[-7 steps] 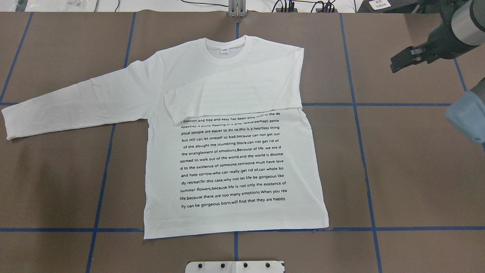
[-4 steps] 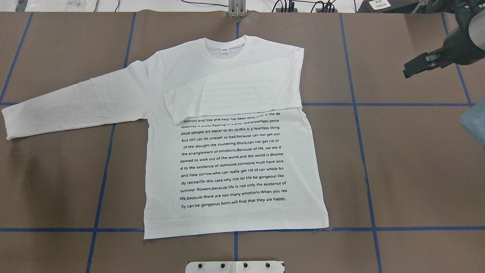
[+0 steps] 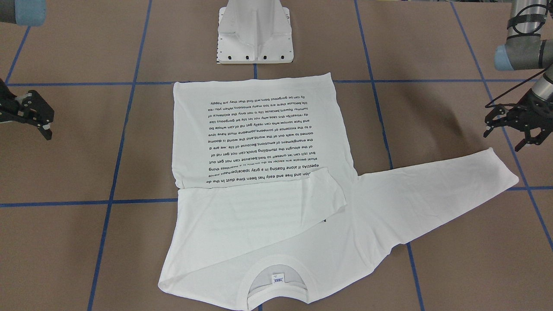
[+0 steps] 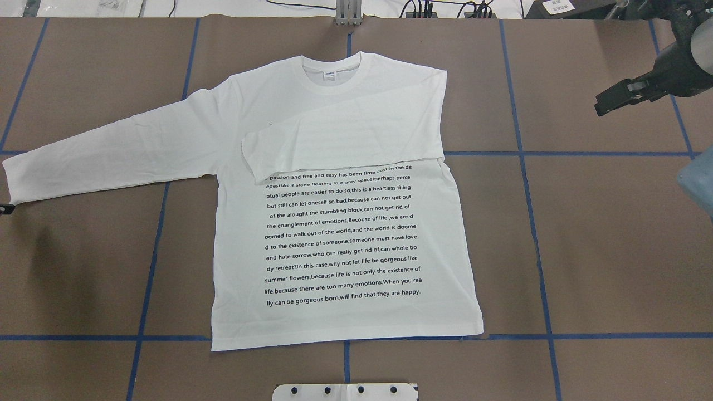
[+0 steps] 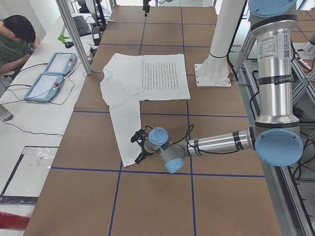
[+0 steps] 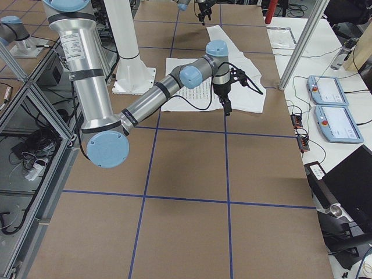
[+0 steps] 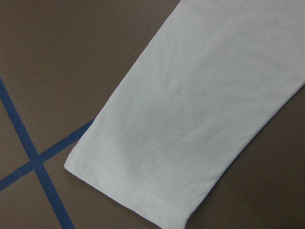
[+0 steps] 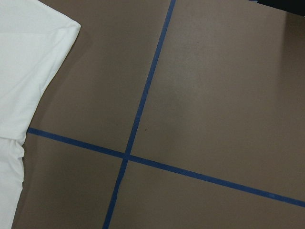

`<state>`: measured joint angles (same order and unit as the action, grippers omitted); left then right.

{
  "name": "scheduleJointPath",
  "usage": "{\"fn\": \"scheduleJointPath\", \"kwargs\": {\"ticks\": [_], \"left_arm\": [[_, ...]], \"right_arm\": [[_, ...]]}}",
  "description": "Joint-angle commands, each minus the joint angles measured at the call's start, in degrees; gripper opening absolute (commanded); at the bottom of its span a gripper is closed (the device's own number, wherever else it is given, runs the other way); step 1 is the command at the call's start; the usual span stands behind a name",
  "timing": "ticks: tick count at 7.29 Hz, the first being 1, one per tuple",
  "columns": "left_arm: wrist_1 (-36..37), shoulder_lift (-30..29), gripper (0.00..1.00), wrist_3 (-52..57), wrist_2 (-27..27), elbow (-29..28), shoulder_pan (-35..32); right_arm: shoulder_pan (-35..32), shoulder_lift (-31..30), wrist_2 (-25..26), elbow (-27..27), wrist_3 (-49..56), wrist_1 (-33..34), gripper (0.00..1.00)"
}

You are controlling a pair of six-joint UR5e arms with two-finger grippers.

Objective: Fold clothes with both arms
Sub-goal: 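Move the left gripper down to the cuff of the other sleeve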

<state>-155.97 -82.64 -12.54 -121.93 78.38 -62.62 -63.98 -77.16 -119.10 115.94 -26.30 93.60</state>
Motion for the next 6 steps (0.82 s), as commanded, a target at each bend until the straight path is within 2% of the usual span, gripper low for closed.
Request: {"fn": "scheduleJointPath", "kwargs": {"ticks": [1, 2, 3, 6], "left_arm": [[-0.03, -0.41, 0.78, -0.02, 1.34, -0.68, 1.54], [-0.03, -1.20, 0.64, -0.02, 1.34, -1.82, 1.80], [-0.12, -1.99, 0.56, 0.06, 1.34, -2.79, 1.80], [-0.12, -2.70, 0.55, 0.15, 1.34, -3.68, 1.80]], "right_arm": [[0.00, -0.27, 0.01, -0.10, -0.06, 0.00, 1.00], [0.00, -0.27, 0.01, -0.10, -0.06, 0.00, 1.00], [0.00, -0.36, 0.01, -0.10, -0.15, 0.00, 1.00], [0.00, -0.36, 0.01, -0.10, -0.15, 0.00, 1.00]]}}
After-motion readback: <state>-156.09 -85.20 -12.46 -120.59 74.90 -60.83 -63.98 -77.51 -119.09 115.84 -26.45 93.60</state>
